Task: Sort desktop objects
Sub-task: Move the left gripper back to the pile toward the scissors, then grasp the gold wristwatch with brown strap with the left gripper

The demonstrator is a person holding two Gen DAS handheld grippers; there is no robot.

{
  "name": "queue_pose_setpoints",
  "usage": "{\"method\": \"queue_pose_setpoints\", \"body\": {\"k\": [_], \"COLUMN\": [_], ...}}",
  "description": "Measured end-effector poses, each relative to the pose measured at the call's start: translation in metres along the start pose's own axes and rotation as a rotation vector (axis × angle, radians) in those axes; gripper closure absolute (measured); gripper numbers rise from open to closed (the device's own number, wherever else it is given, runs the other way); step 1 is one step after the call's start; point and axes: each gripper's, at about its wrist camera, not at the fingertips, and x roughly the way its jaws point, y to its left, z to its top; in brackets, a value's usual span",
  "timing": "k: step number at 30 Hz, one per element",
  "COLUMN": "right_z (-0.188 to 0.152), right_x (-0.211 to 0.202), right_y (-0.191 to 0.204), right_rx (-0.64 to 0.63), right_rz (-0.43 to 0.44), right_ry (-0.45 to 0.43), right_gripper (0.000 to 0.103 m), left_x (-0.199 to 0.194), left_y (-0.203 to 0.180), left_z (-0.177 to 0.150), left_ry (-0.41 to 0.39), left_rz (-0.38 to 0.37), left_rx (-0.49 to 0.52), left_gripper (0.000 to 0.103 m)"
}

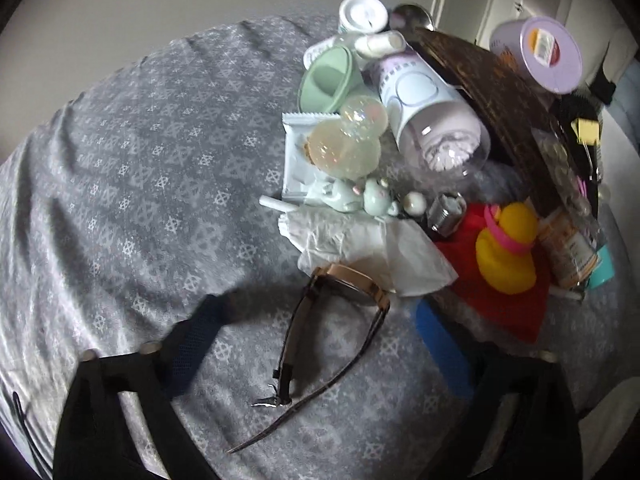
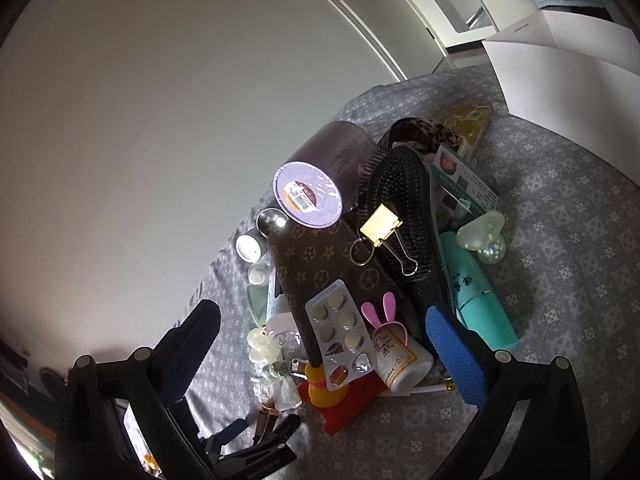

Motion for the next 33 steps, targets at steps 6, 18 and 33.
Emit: {"method": "queue_pose_setpoints", "body": {"k": [6,18,33], "right_z": [-0.002,-0.014,-0.016], "right_x": [0.004,-0.003,-0.004], "right_y": [0.002,0.022,0.023], "right_rx": [-0.012,-0.127,-0.131], "right_rz": [-0.021,-0.07,-0.083], "right_ry": [0.009,0.015,0.018], "right_gripper": [0.0,0.0,0.0], "left_x": [-0.014,-0.132,-0.099], "left_y": [0.013,0.135,0.071], "left_z": [0.003,-0.024,-0.018], "left_ry": [-0.016,-0.164,-0.093], "left_rz": [0.024,0.128,0.024], "left_rx": [-0.016,-0.121,-0.026], "left_gripper": [0.082,0.08,0.001]}}
